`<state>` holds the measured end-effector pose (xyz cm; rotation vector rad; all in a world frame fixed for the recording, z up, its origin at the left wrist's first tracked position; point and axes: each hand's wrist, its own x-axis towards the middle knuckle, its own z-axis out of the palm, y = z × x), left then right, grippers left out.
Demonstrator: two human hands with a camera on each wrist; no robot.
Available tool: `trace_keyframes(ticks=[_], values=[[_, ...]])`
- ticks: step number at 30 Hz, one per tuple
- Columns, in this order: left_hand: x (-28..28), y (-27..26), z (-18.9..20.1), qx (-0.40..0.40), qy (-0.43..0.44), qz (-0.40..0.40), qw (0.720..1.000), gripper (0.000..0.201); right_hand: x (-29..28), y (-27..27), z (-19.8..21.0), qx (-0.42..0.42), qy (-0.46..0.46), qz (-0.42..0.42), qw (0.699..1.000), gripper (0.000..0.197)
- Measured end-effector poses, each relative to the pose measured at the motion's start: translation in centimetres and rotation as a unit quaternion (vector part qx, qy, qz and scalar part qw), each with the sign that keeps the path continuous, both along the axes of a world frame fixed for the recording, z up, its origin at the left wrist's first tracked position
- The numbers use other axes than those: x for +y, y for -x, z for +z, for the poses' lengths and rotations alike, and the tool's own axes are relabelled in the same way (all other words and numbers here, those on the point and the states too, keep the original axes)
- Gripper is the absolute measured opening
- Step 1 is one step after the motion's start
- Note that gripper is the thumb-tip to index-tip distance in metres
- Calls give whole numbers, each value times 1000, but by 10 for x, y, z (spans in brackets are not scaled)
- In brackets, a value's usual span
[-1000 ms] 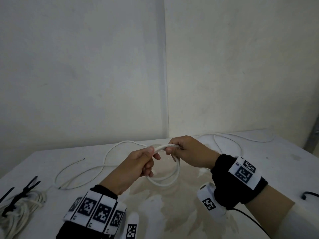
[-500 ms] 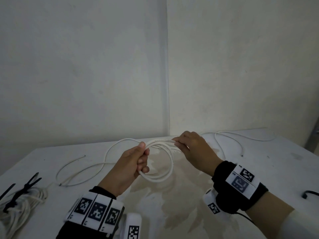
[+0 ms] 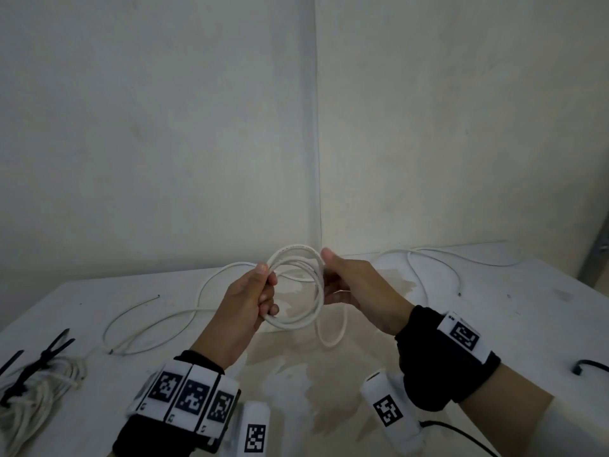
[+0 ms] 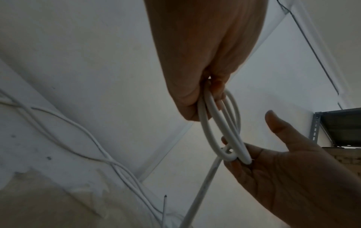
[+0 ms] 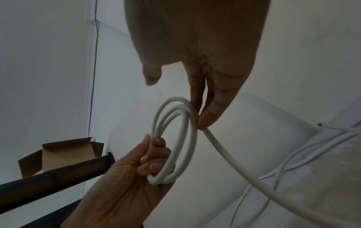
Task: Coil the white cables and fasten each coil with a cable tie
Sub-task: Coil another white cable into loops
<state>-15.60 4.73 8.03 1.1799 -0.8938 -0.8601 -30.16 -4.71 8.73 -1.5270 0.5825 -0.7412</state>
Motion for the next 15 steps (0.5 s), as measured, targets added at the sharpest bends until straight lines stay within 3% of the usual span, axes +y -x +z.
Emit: trace_keyframes(ticks=[3,8,11,15], values=[[-1,2,-4,-5,-4,2,1000,36,0,1,-8,23,65,-12,998,8],[-3,4,-7,-18,2,10,1000,36,-2,-4,-11,58,82,-1,995,7],[-4,3,-4,0,14,17,1000,36,-1,-5,-10,74,83,-2,994,22],[-3,0,0,11,22,22,999,36,-4,-2,-6,36,50,-14,998,26]])
